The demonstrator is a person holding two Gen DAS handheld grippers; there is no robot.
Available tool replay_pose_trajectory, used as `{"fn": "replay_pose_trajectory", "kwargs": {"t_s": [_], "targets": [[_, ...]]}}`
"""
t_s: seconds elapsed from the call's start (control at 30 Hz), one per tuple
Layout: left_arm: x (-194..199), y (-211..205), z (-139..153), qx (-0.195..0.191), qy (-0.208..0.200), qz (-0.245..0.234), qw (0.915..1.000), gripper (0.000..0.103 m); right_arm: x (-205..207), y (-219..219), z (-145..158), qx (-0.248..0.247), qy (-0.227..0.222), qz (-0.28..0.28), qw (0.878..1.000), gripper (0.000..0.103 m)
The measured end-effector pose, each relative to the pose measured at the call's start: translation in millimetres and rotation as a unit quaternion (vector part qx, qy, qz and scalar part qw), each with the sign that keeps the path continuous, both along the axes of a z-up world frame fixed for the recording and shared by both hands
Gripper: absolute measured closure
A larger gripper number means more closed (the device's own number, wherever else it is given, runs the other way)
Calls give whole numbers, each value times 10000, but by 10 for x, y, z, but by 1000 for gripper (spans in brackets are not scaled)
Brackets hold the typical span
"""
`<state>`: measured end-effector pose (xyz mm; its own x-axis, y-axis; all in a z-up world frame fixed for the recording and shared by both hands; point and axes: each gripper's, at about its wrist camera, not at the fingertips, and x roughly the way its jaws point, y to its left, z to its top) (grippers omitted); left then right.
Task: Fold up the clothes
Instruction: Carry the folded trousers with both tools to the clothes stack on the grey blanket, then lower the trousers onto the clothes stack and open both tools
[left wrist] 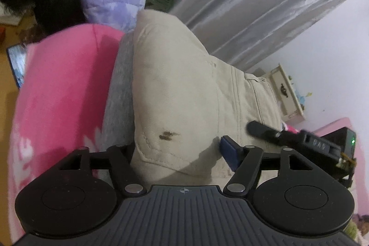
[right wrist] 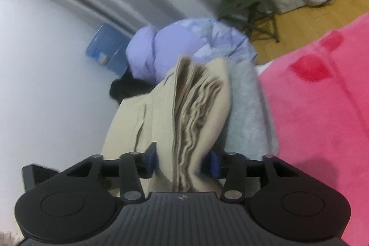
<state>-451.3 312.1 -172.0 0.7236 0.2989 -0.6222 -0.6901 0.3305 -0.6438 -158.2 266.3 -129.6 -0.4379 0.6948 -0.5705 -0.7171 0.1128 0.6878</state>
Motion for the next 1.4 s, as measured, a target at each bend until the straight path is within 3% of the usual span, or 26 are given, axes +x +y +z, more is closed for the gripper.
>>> {"fn": "replay_pose_trajectory", "kwargs": {"t_s": [0.13,0.27,0.37,0.47,0.6,0.77,0.9,1.0,1.2,1.33,1.4], "targets": [[-135,-73,218,148,353,138,9992,27,157,-125,140,162,-117,-354,9992,49],[-264,-173,555,931,588,125,9938,27,193,-327,480,635,-1026,-734,9900,53],[-243,-248,758,1651,672,-54,9840,28,22,-426,787,1257,-1572,-429,9786,62],[15,-271,652,1959,937,-438,9752,29,-305,-481,947,1652,-2168,307,9616,65],[169,-235,358,1973,1180,-577,9715,28,-586,-432,729,1348,-2615,1038,9501,68],[100,-146,376,1856,1089,-464,9755,29,-321,-449,516,988,-1929,570,9746,72],[44,-75,391,1761,1015,-374,9784,28,-60,-481,405,845,-1326,101,9875,60],[57,78,413,1710,909,-236,9808,27,95,-397,343,802,-967,-161,9919,55],[248,409,160,1390,995,-114,9852,27,206,-88,92,434,-495,-280,9974,52],[314,502,66,1182,955,-181,9882,27,168,61,-82,200,-305,-222,9991,43],[335,497,55,1237,978,-191,9873,27,213,70,-155,146,36,-339,9993,36]]}}
